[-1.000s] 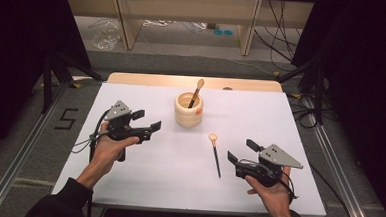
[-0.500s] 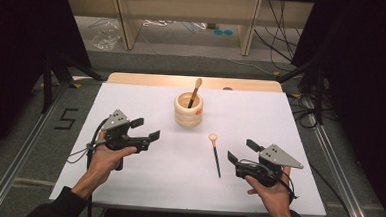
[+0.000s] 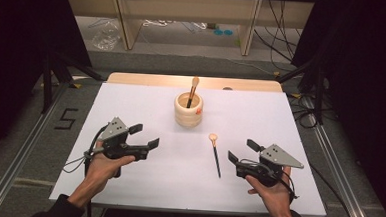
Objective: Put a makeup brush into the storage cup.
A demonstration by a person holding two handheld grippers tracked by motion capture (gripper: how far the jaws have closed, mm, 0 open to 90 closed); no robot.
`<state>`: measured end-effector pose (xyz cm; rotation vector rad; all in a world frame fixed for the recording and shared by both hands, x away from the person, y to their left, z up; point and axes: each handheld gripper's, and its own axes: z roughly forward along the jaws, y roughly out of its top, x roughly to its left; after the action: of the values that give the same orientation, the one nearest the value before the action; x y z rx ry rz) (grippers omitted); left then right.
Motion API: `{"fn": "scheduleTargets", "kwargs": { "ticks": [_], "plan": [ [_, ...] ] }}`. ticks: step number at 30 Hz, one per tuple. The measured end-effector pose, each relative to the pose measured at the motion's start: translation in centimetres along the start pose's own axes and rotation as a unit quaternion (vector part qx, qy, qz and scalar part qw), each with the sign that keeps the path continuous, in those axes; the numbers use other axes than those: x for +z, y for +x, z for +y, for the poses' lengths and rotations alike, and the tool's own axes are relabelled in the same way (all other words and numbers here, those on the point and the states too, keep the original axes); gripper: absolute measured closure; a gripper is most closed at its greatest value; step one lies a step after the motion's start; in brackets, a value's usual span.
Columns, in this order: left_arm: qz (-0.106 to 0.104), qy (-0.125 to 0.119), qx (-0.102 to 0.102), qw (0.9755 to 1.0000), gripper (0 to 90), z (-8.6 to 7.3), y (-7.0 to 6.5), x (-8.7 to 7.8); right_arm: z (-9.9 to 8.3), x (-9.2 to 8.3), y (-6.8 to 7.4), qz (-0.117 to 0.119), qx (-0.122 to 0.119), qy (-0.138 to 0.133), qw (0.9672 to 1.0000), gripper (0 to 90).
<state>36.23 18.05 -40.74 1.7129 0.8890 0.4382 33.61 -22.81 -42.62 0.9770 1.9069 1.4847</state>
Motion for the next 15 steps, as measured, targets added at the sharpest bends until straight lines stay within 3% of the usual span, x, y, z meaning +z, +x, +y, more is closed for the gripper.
{"fn": "scheduleTargets", "kwargs": {
  "ticks": [5, 12, 15],
  "plan": [
    [0.001, 0.003, 0.01, 0.9999, 17.4, -0.3, -0.2, -0.4, 0.0, 0.0, 0.0, 0.0, -0.001, 0.0, 1.0, 23.3],
    [0.003, 0.003, 0.001, 1.0, 16.6, -0.9, -0.4, -0.9, 0.0, 0.0, 0.0, 0.002, 0.001, -0.002, 1.0, 23.2],
    [0.001, 0.004, 0.006, 1.0, 16.4, -1.1, -0.5, -1.1, 0.0, 0.0, 0.0, -0.001, 0.002, 0.0, 1.0, 23.1]
  ]
}}
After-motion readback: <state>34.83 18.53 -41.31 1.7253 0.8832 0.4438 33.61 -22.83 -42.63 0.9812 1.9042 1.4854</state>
